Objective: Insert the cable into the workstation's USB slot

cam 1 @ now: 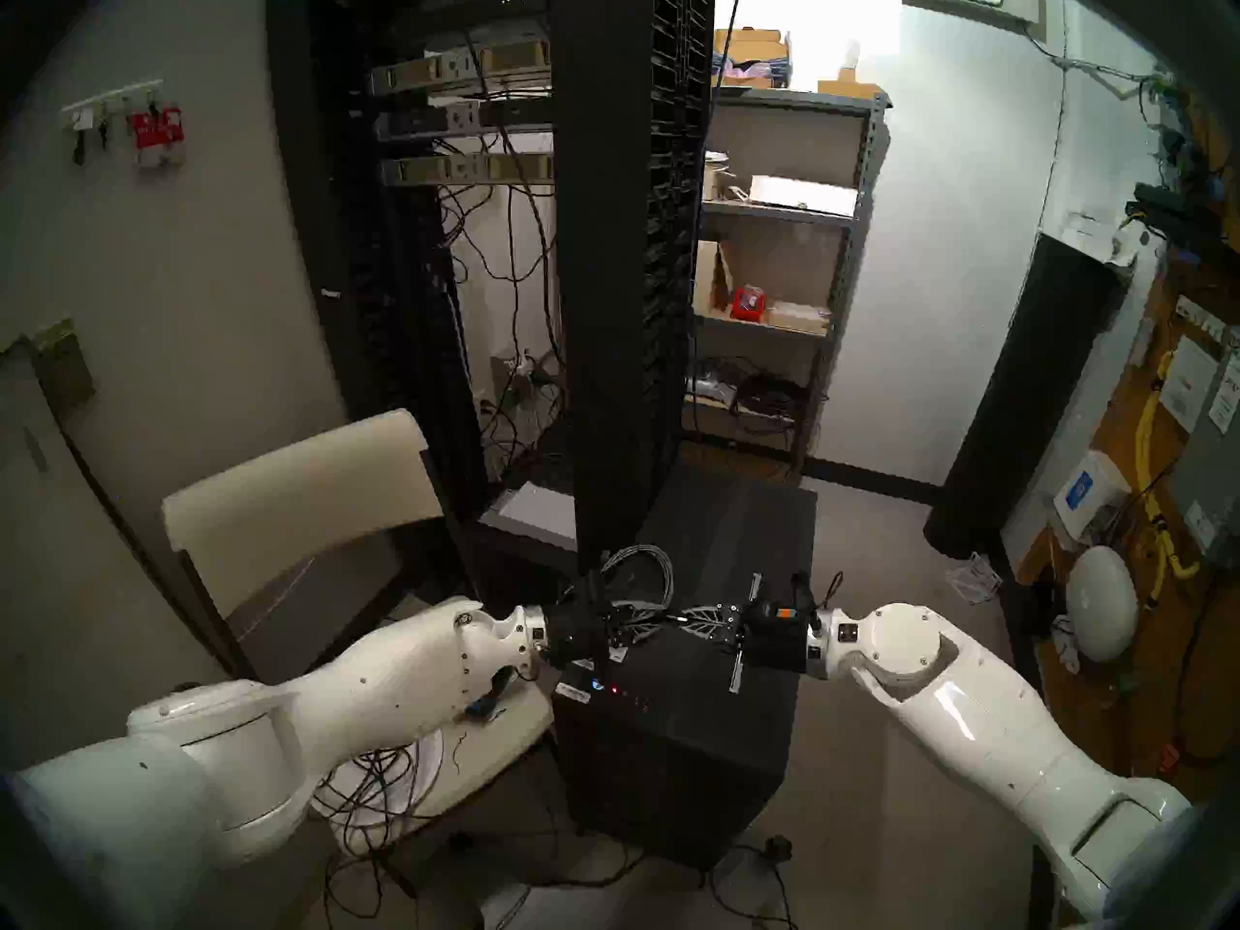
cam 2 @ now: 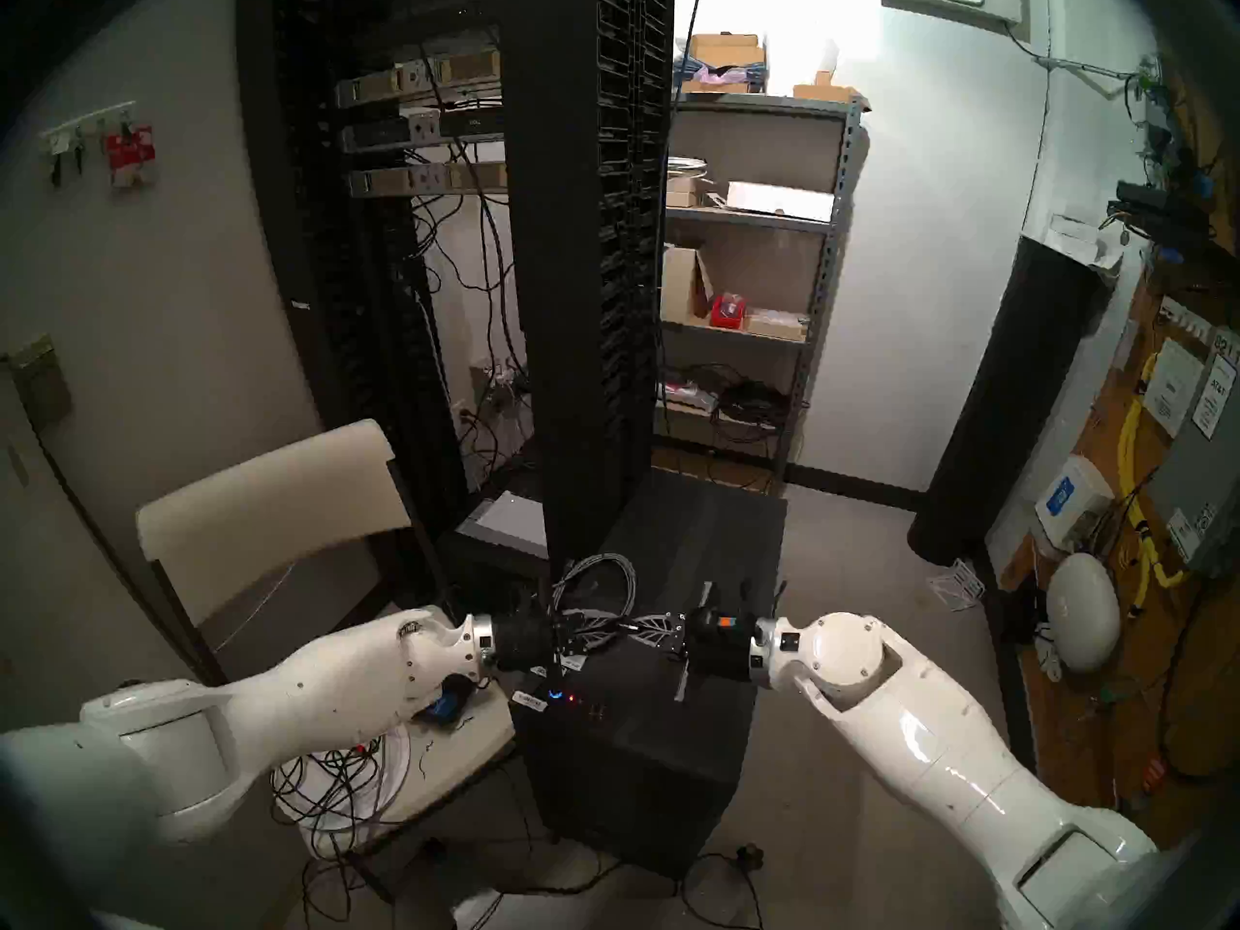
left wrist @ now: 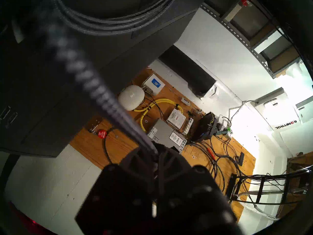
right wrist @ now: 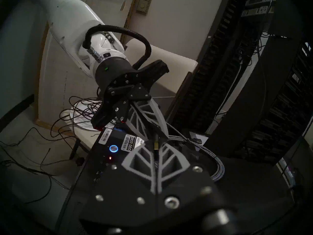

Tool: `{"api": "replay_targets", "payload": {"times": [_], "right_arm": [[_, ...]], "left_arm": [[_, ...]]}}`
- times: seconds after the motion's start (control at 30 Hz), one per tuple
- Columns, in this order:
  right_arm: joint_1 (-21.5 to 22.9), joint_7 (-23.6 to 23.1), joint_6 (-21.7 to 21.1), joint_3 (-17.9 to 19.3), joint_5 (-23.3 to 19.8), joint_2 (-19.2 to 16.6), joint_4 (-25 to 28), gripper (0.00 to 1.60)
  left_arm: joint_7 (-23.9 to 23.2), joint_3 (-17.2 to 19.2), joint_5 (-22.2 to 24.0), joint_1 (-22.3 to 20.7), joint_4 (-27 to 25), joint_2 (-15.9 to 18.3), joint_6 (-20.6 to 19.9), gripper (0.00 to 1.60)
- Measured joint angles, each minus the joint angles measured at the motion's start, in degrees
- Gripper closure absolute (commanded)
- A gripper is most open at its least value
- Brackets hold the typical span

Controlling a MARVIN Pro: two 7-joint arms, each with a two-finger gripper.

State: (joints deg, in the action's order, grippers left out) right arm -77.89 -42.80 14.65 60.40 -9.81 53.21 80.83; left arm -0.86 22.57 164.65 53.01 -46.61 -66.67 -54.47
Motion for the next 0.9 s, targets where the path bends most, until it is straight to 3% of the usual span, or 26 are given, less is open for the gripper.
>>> {"api": "replay_targets", "payload": {"times": [0.03, 0.13, 0.17, 0.6, 0.67, 0.73, 0.9], "right_arm": [[0.0, -0.2, 0.0, 0.0, -0.1, 0.0, 0.0, 1.19], [0.0, -0.8, 0.0, 0.1, -0.5, 0.0, -0.1, 1.12], [0.1, -1.1, 0.0, 0.1, -0.6, 0.0, -0.1, 0.96], [0.0, -3.5, 0.0, 0.2, -1.9, 0.0, -0.1, 0.83], [-0.1, -3.8, 0.0, 0.3, -2.0, -0.1, -0.1, 0.78], [-0.2, -4.0, 0.0, 0.4, -2.2, -0.3, 0.0, 0.59], [-0.8, -4.7, 0.0, 0.6, -2.5, -0.9, 0.2, 0.45]], "left_arm": [[0.0, 0.0, 0.0, 0.0, 0.0, 0.0, 0.0, 1.60], [0.1, -0.1, 0.0, 0.0, 0.0, 0.0, -0.1, 1.60], [0.1, -0.1, 0.0, -0.1, 0.0, 0.0, -0.2, 1.60], [0.1, 0.0, -0.1, -0.3, 0.4, 0.0, -0.5, 1.60], [0.1, 0.0, -0.1, -0.3, 0.4, 0.0, -0.5, 1.60], [0.1, 0.1, -0.1, -0.4, 0.5, 0.1, -0.5, 1.60], [0.0, 0.2, -0.1, -0.6, 0.7, 0.3, -0.5, 1.60]]}}
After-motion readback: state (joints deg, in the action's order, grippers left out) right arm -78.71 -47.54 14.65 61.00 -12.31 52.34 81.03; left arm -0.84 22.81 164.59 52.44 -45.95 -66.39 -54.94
